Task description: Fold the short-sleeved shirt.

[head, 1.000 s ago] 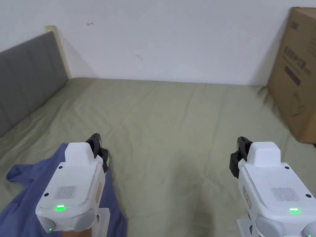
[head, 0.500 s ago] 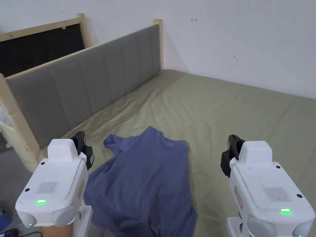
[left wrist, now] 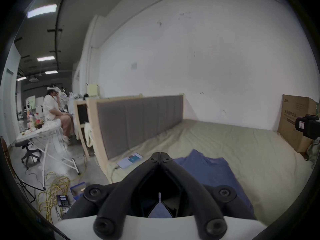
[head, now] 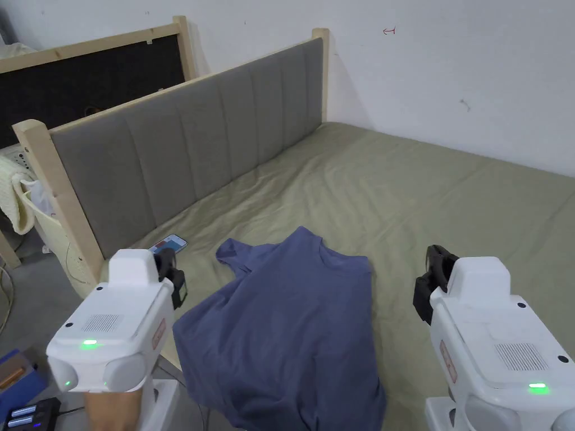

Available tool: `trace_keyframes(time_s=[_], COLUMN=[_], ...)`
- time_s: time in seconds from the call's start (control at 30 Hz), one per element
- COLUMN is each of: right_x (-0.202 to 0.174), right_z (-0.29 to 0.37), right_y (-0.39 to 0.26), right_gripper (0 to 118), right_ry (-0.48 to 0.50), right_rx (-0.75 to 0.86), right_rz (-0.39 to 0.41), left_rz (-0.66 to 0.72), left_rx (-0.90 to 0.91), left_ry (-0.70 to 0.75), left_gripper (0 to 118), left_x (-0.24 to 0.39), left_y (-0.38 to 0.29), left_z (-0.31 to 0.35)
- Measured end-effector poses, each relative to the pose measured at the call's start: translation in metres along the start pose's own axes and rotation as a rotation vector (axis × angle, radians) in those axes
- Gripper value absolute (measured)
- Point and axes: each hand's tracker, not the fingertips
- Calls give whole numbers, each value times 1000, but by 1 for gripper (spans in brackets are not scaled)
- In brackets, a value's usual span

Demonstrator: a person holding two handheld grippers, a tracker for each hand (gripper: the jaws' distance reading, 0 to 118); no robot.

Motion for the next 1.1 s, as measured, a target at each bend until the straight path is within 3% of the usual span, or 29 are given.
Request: trace_keyframes(time_s=[0.2,0.23,0.3,0.43,0.53,0.7,0.77,0.8,0.83,0.9,1.03,1.1], right_x=[29,35,53,75,92,114,123,127,131,139,151,154], right_z=[-3,-3,-11,-17,-19,-16,-13,-11,-9,-6,2,7], right_y=[-4,-6,-13,-20,-28,-40,-46,-49,-51,-56,-59,-57], right_gripper=[0,0,0,0,0,0,0,0,0,0,0,0], right_ry=[-74,-87,-109,-162,-193,-242,-261,-270,-282,-301,-329,-339], right_rx=[-30,-34,-40,-66,-86,-124,-138,-147,-157,-174,-178,-173], right_rz=[3,-2,-12,-15,-17,-17,-19,-20,-21,-27,-47,-52], left_rz=[10,7,-11,-42,-30,-68,-60,-64,-84,-130,-201,-189], left_rx=[-187,-217,-251,-473,-614,-785,-830,-846,-882,-816,-800,-810], left_ry=[-125,-129,-126,-157,-149,-124,-134,-135,-138,-113,-144,-160], left_gripper=[0,6,24,112,116,114,106,96,79,73,1,0], left_x=[45,52,69,103,120,145,151,155,159,165,175,171], left_y=[-6,-11,-19,-37,-61,-105,-121,-128,-135,-135,-129,-129], left_z=[-69,-83,-107,-156,-190,-228,-236,-238,-240,-231,-227,-228])
